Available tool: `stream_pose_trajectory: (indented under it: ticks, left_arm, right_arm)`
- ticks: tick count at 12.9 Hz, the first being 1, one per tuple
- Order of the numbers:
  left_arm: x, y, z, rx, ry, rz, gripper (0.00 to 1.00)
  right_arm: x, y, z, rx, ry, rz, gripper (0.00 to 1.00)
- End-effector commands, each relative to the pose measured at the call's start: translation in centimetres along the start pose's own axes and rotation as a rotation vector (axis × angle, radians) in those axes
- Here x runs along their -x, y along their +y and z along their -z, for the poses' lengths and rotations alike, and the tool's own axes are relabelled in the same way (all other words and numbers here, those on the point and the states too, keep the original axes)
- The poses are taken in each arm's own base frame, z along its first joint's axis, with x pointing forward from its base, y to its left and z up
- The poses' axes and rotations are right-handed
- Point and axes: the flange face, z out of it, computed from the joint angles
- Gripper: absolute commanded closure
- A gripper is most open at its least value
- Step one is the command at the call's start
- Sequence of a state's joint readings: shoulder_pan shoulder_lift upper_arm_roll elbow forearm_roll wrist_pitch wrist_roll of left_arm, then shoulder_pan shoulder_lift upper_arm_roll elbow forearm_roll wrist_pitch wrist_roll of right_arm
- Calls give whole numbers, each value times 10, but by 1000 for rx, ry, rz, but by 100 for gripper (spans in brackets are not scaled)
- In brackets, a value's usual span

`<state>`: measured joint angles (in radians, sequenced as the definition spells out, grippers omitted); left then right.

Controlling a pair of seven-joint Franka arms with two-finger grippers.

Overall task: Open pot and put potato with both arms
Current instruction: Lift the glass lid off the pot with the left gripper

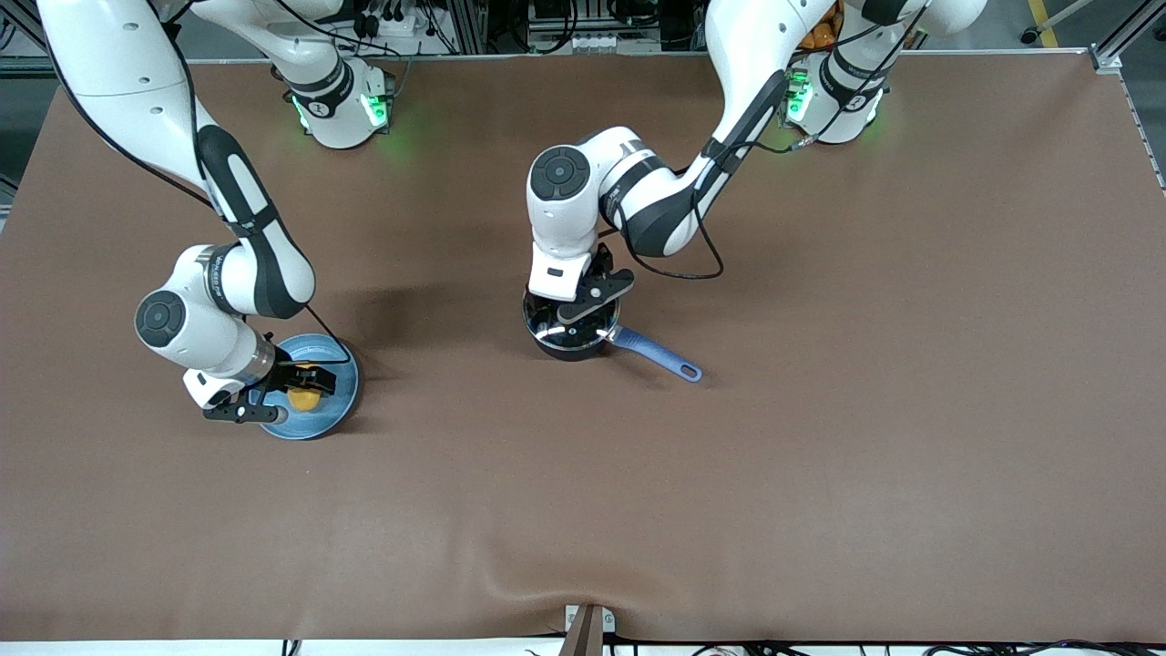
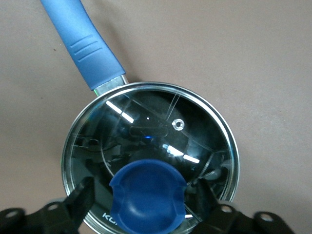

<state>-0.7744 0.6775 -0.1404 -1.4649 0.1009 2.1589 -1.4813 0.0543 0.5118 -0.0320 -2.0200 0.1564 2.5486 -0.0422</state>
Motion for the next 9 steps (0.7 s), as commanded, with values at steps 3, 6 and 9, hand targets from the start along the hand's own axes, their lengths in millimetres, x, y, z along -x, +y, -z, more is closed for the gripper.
stream_pose_trajectory:
  ticks: [3,6,9]
  left_arm:
    - [2,7,7,21,24,8,100]
    - [-8,7,43,56,45,-2,100]
    - [-38,-13,94,9,58,-53,100]
  right_arm:
    - [-6,1,9,-8,27,55,99]
    - [-13,2,24,-11,40,76,100]
    - [-22,-9,63,-27,28,75,100]
